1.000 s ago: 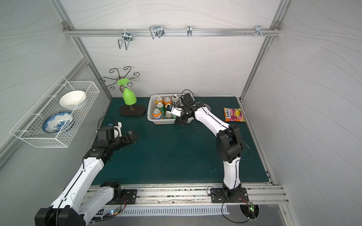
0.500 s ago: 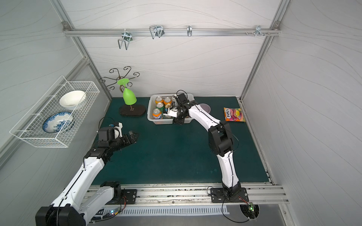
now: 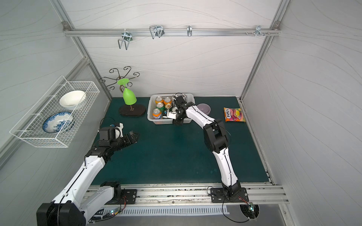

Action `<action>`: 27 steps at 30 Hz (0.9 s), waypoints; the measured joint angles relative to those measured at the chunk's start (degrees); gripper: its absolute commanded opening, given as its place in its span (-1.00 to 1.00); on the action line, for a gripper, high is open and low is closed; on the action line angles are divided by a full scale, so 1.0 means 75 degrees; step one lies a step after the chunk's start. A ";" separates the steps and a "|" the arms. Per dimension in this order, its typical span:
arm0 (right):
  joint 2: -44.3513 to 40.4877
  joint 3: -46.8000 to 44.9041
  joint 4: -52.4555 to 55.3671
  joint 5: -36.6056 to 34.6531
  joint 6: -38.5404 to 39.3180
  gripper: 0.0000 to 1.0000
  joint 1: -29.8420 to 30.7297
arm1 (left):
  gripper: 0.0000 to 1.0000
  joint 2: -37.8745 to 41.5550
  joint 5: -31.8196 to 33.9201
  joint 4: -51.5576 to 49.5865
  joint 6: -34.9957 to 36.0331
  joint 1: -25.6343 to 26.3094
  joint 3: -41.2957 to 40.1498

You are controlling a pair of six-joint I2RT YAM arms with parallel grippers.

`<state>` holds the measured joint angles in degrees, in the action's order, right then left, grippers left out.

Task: Take out the drinks from the basket
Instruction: Move the basket to the center of the board.

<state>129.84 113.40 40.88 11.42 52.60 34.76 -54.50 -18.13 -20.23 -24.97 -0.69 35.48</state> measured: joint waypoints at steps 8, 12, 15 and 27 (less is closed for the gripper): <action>-0.0041 -0.0114 -0.0256 -0.0020 0.0484 -0.69 0.0055 | 0.97 -0.0050 -0.0041 0.0026 -0.0047 0.0000 0.0000; -0.0119 -0.0256 -0.0393 -0.0058 0.0592 -0.73 0.0102 | 0.97 -0.0050 -0.0044 0.0023 -0.0047 0.0000 0.0000; -0.0204 -0.0437 -0.0583 -0.0067 0.0659 -0.73 0.0105 | 0.97 -0.0050 -0.0044 0.0026 -0.0047 0.0000 0.0000; -0.1037 -0.1967 -0.1775 -0.0236 0.0769 -0.75 0.0224 | 0.97 -0.0050 -0.0047 0.0023 -0.0050 -0.0003 0.0000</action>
<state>122.06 98.65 27.57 9.65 58.37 36.45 -54.87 -18.48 -20.05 -25.34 -0.71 35.48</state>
